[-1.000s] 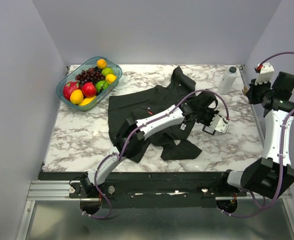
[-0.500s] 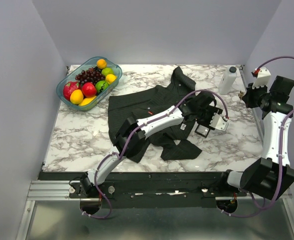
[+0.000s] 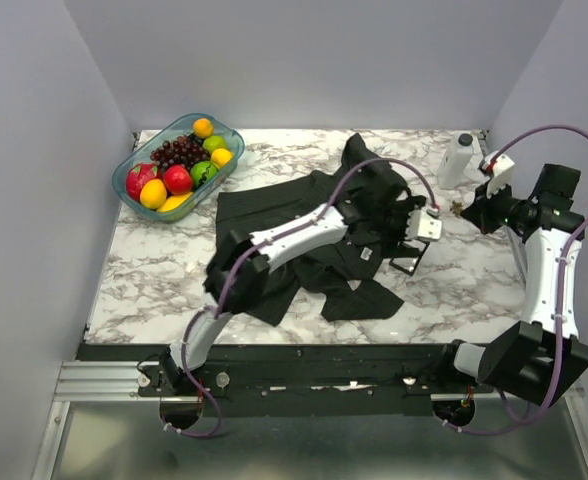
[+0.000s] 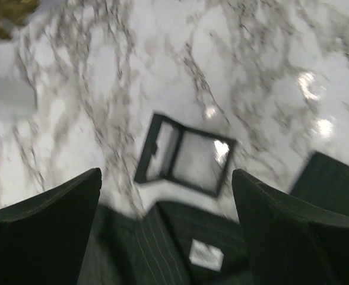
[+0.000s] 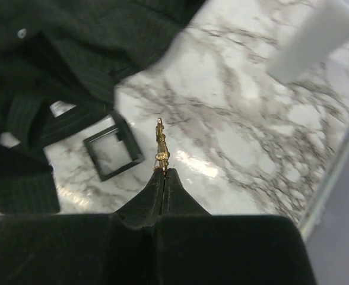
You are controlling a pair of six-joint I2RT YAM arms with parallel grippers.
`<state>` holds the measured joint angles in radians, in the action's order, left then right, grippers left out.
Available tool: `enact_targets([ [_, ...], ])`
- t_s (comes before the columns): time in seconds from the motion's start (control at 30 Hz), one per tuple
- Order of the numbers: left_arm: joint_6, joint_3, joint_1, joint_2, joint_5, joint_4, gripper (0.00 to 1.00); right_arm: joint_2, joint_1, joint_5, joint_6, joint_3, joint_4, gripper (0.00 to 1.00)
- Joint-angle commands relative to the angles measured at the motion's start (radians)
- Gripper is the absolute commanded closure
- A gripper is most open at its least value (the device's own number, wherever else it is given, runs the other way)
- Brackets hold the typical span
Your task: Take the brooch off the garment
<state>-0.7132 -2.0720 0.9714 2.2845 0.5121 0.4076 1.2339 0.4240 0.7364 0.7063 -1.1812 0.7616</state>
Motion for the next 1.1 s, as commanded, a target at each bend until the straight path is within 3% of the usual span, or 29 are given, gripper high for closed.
enact_targets([
  [0.0,0.347,0.283,-0.121,-0.422,0.134,-0.099,0.01,-0.031,-0.059,0.206,0.349,0.008,0.324,0.99],
  [0.1,0.466,0.426,-0.225,-0.58,0.135,-0.052,0.01,-0.073,-0.21,0.087,0.352,0.067,0.267,0.99],
  [0.23,0.469,0.541,-0.356,-0.677,0.12,0.104,0.01,-0.113,-0.42,-0.156,0.185,0.208,0.035,1.0],
  [0.33,0.448,0.608,-0.446,-0.732,0.095,0.148,0.01,-0.05,-0.496,-0.296,0.101,0.25,-0.063,1.0],
  [0.6,0.448,0.662,-0.536,-0.787,0.003,0.103,0.01,0.071,-0.507,-0.452,0.143,0.281,-0.149,1.0],
  [1.07,0.42,0.593,-0.551,-0.717,0.008,0.143,0.01,0.214,-0.545,-0.597,0.275,0.276,-0.286,1.0],
])
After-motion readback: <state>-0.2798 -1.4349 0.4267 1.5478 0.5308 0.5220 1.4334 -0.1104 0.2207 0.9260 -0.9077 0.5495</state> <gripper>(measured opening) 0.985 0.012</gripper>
